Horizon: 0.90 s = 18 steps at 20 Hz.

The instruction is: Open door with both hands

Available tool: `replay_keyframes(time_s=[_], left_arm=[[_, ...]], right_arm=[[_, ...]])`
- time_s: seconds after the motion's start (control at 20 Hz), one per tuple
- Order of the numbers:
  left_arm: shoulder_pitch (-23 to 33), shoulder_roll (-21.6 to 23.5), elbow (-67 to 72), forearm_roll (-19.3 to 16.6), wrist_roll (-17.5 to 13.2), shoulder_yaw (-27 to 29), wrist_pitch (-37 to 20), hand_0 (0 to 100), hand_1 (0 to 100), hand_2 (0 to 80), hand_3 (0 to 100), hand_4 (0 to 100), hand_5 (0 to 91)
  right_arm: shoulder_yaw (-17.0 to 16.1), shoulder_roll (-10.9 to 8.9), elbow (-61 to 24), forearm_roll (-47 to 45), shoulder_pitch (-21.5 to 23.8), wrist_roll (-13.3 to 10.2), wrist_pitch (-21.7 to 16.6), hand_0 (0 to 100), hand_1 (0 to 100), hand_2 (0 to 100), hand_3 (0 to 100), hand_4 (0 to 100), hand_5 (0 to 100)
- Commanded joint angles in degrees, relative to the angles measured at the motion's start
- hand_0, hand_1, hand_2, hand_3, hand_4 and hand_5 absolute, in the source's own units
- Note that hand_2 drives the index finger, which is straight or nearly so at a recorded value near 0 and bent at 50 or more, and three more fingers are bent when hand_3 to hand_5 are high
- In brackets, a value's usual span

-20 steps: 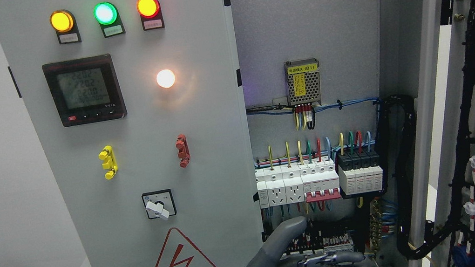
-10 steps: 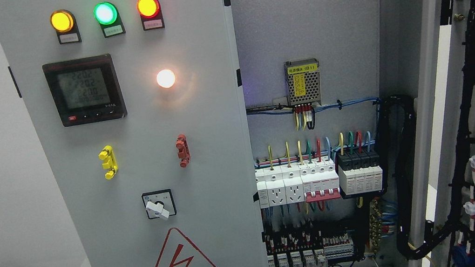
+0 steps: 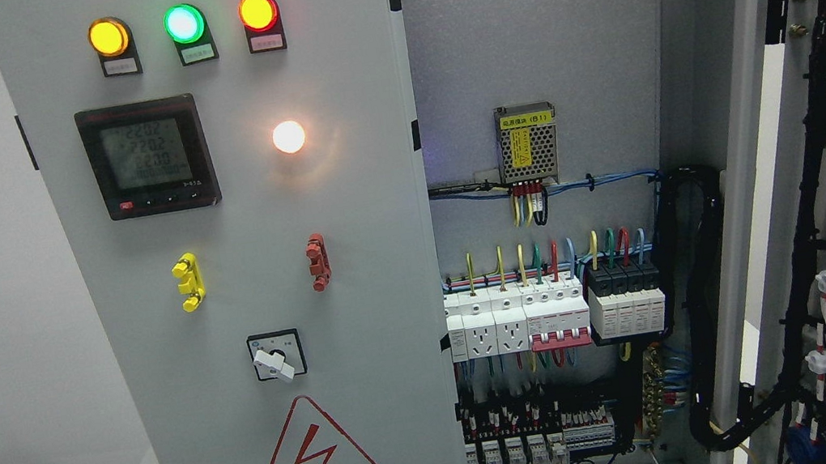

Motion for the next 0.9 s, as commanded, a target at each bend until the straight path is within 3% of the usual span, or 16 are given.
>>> replay_keyframes(time_s=[0.0,0.15,0.3,0.4,0.65,0.85], left_arm=[[17.0,3.6,1.5,-10.2,-1.0,16.0,-5.6,0,0,0.0,0,3,0.0],[23.9,3.6,4.1,-14.8,-1.3,16.9,-9.7,0,0,0.0,0,3,0.0],[32.8,2.7,7.4,-19.6,-1.6,18.1,-20.3,0,0,0.0,0,3,0.0],[40.0,2.1,9.5,-21.1,-1.6,20.4,-25.3,0,0,0.0,0,3,0.0],[58.3,-3.8,13.9,-26.6,-1.5,26.5,-33.1,0,0,0.0,0,3,0.0],[62.5,-10.0,24.4,-27.6,-1.1,26.1,-35.4,0,0,0.0,0,3,0.0]], right_arm=[[0.0,0.0,0.0,0.0,0.0,0.0,0.0,11,0,0,0,0,0],[0.0,0.0,0.0,0.0,0.0,0.0,0.0,11,0,0,0,0,0],[0.0,0.0,0.0,0.0,0.0,0.0,0.0,11,0,0,0,0,0],[0.0,0.0,0.0,0.0,0.0,0.0,0.0,11,0,0,0,0,0],[0.0,0.0,0.0,0.0,0.0,0.0,0.0,11,0,0,0,0,0],[0.0,0.0,0.0,0.0,0.0,0.0,0.0,11,0,0,0,0,0]])
